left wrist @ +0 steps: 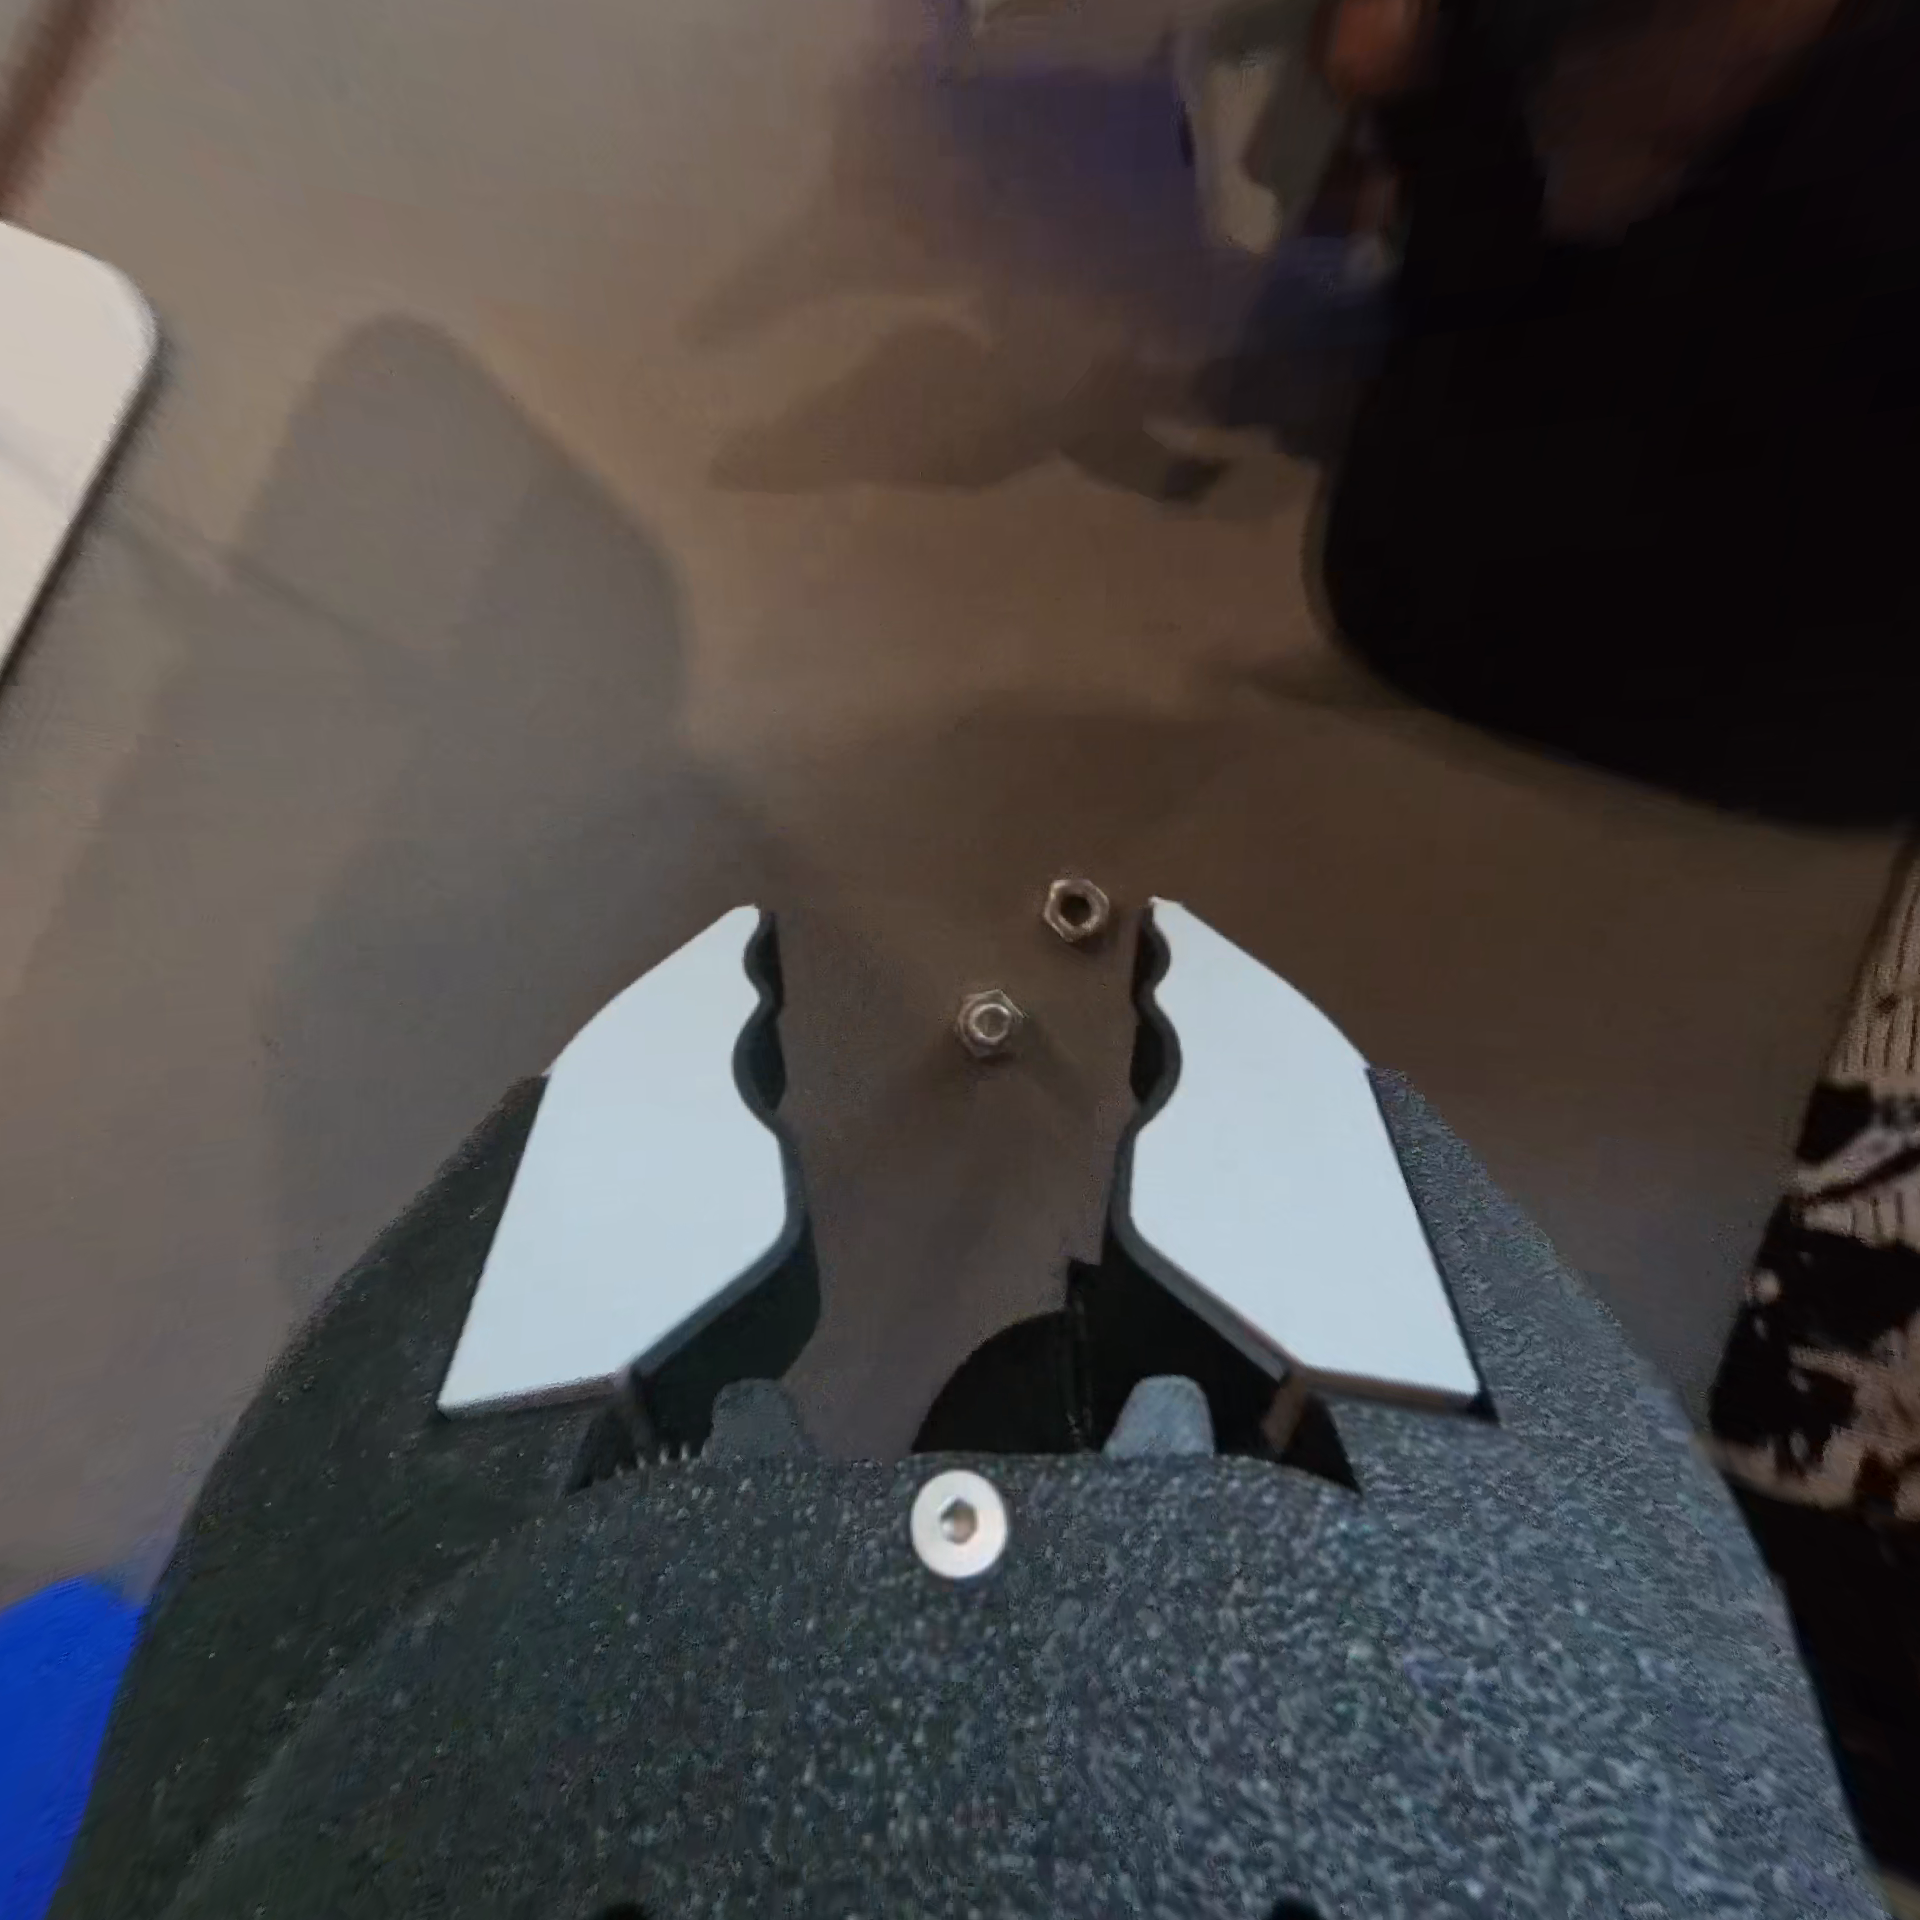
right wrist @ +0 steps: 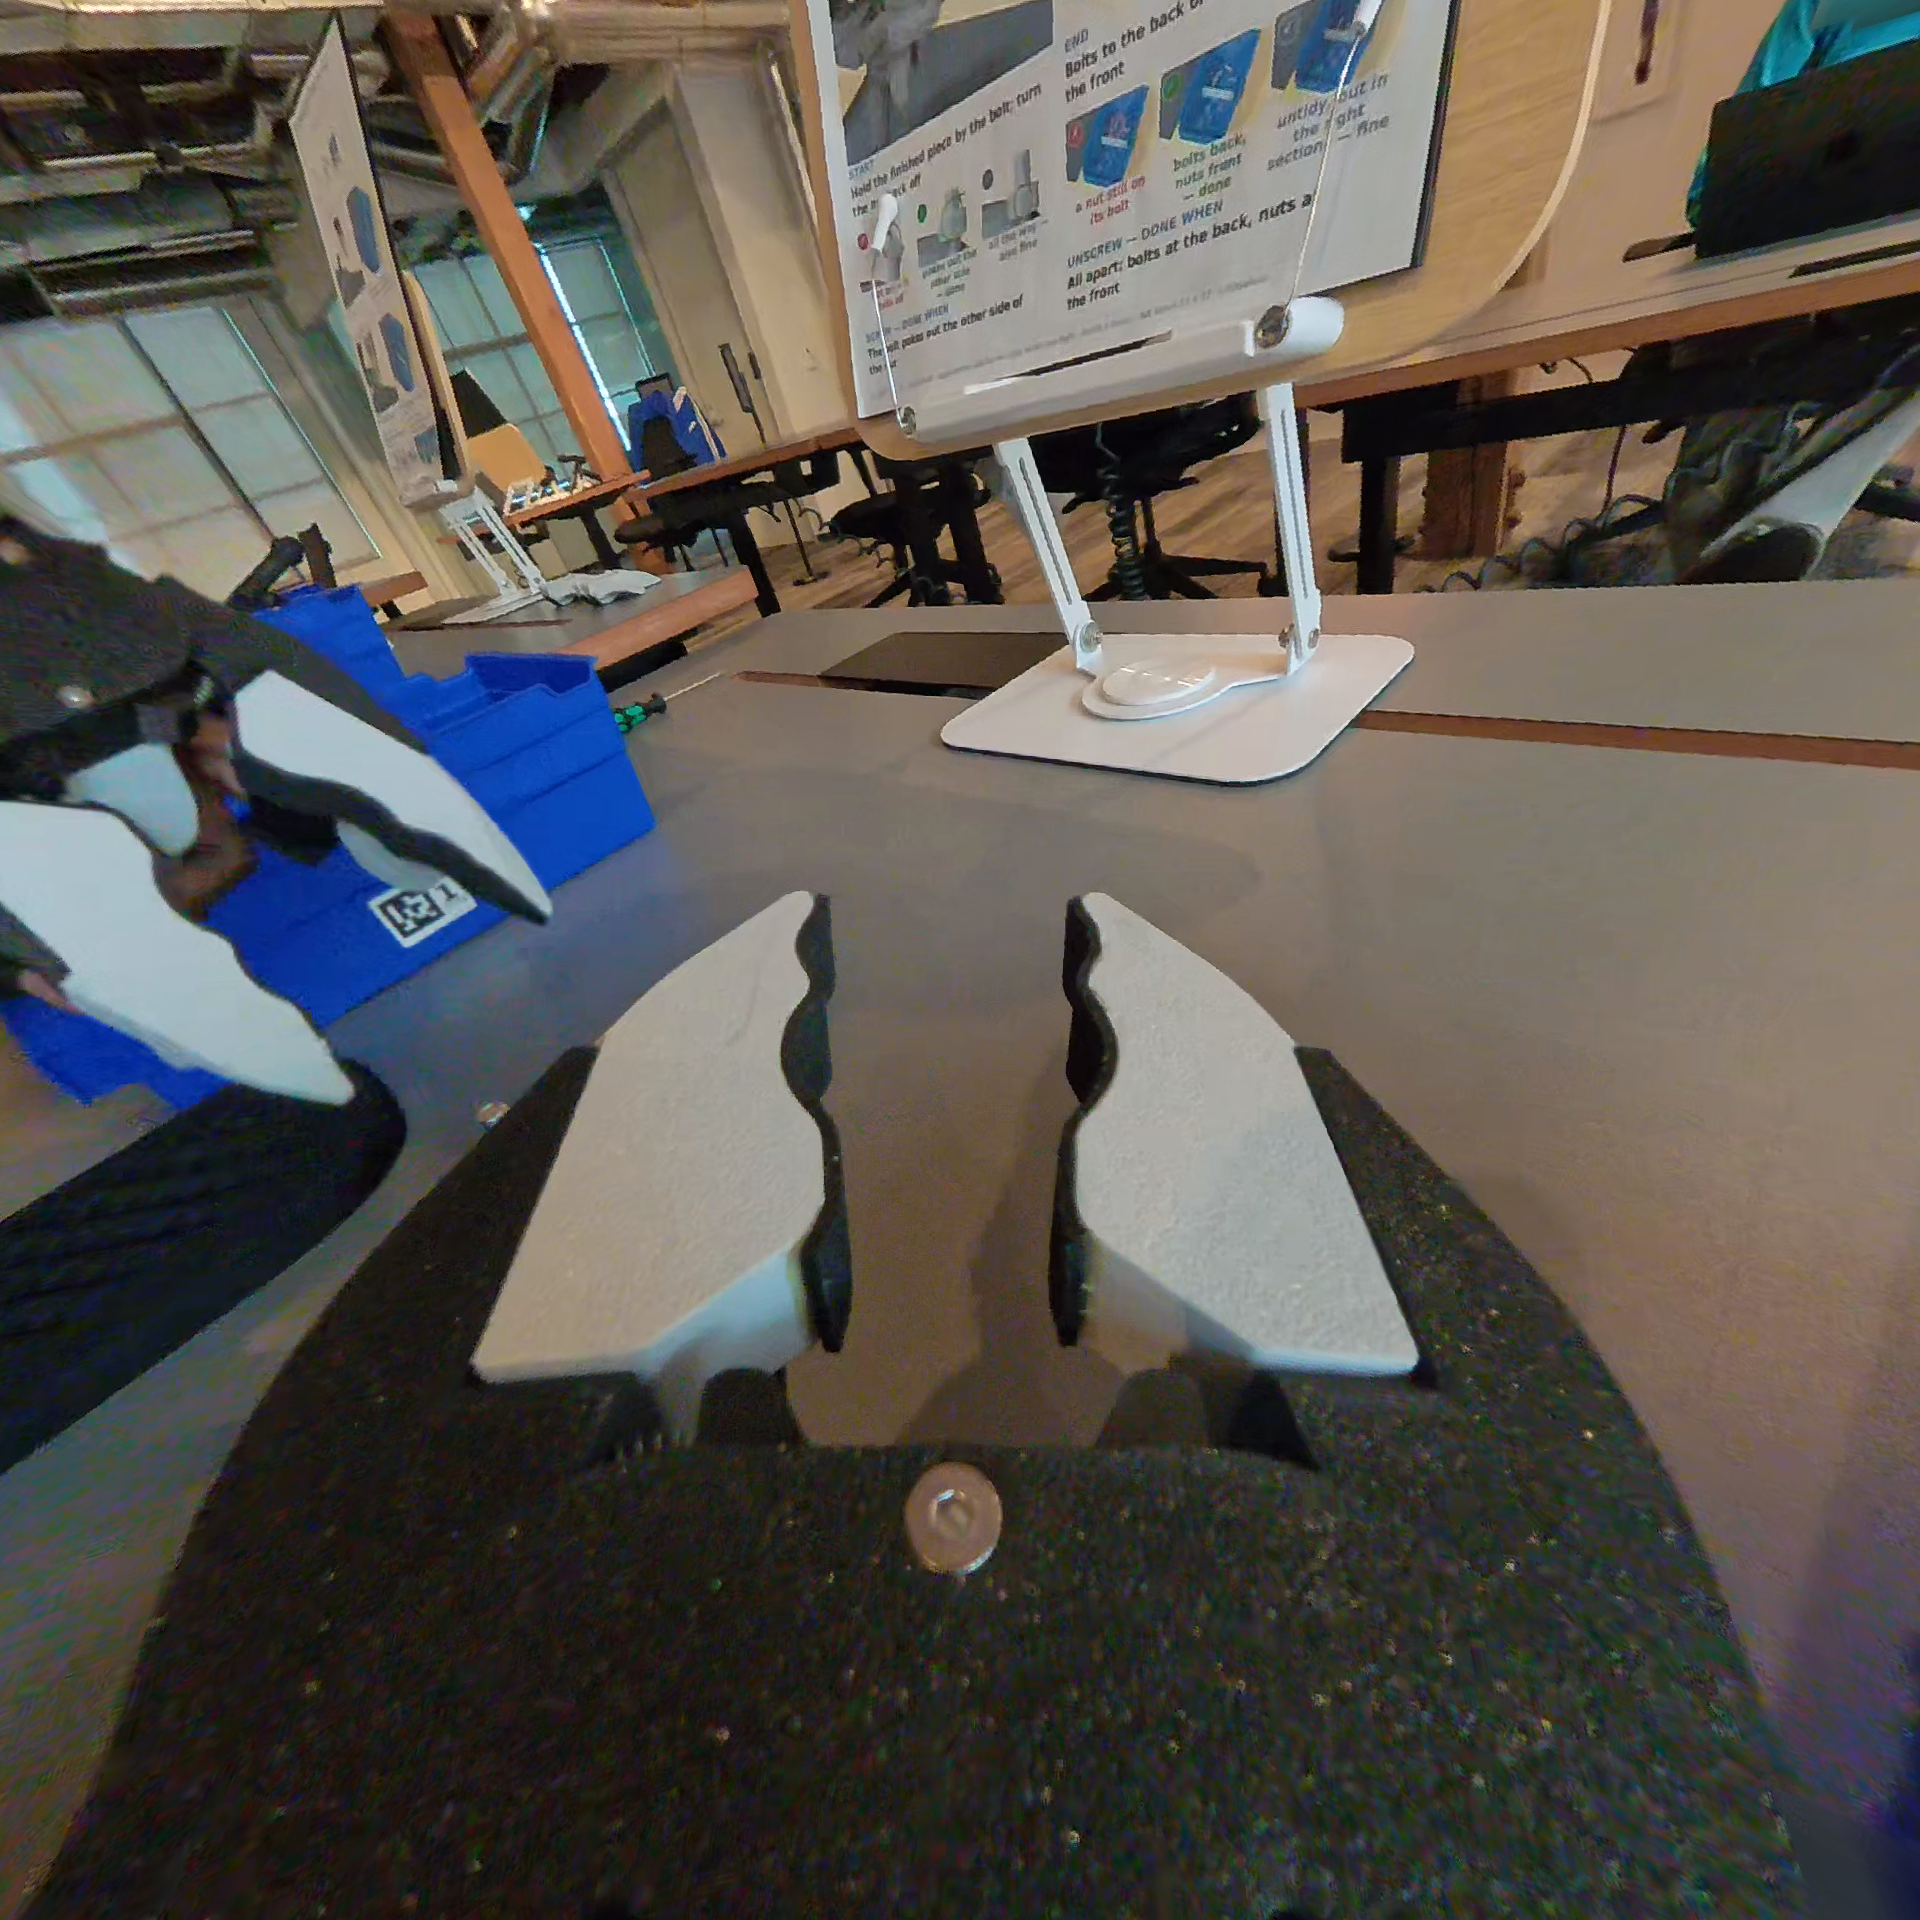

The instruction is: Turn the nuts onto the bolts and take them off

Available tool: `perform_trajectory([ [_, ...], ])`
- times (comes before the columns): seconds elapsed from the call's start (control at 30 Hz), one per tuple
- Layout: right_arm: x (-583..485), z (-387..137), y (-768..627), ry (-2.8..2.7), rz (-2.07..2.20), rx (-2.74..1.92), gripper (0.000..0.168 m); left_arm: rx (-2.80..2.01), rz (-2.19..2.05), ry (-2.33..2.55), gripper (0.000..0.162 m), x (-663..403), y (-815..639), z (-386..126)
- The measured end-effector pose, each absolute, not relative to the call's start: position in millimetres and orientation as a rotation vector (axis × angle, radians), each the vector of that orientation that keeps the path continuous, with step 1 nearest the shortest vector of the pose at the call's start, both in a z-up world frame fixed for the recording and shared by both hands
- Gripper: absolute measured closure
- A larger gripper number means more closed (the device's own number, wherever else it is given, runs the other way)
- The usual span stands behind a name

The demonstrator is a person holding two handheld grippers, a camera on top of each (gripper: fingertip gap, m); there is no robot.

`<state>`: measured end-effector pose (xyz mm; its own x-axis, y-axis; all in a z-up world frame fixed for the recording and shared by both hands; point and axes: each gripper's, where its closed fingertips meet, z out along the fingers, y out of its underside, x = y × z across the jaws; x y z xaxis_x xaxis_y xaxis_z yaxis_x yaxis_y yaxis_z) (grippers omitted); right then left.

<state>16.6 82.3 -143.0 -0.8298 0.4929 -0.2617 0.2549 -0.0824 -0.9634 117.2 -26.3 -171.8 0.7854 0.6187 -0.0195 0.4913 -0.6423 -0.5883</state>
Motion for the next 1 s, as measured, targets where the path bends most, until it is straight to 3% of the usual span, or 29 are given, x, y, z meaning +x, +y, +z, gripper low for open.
perform_trajectory([
  [0.1, 18, -143, 81, -2.008, 2.03, -0.824, 0.126, -2.229, 0.284, -0.948, 0.094, 122, -41, -181],
  [0.37, 19, -145, 80, -2.016, 2.026, -0.818, 0.126, -2.423, 0.338, -0.929, 0.116, 133, -52, -235],
  [0.67, 20, -147, 78, -2.031, 2.022, -0.813, 0.126, -2.42, 0.269, -0.872, 0.134, 132, -41, -246],
  [1.0, 25, -150, 71, -2.08, 2.014, -0.767, 0.125, -2.358, 0.268, -0.85, 0.144, 131, -39, -247],
])
